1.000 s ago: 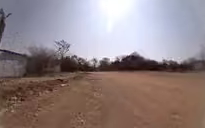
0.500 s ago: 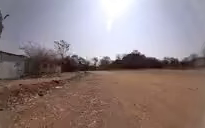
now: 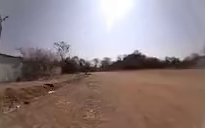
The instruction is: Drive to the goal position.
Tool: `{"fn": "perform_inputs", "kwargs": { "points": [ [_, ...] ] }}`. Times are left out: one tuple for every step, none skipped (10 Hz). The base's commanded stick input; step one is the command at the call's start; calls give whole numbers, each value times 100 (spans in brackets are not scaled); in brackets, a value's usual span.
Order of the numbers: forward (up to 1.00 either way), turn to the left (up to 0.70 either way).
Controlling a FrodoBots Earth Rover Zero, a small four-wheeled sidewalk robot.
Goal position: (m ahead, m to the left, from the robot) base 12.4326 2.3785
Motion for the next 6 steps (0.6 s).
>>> {"fn": "perform_inputs", "kwargs": {
  "points": [
    [100,0],
    [100,0],
    [100,0],
    [100,0],
    [100,0],
    [100,0]
  ]
}}
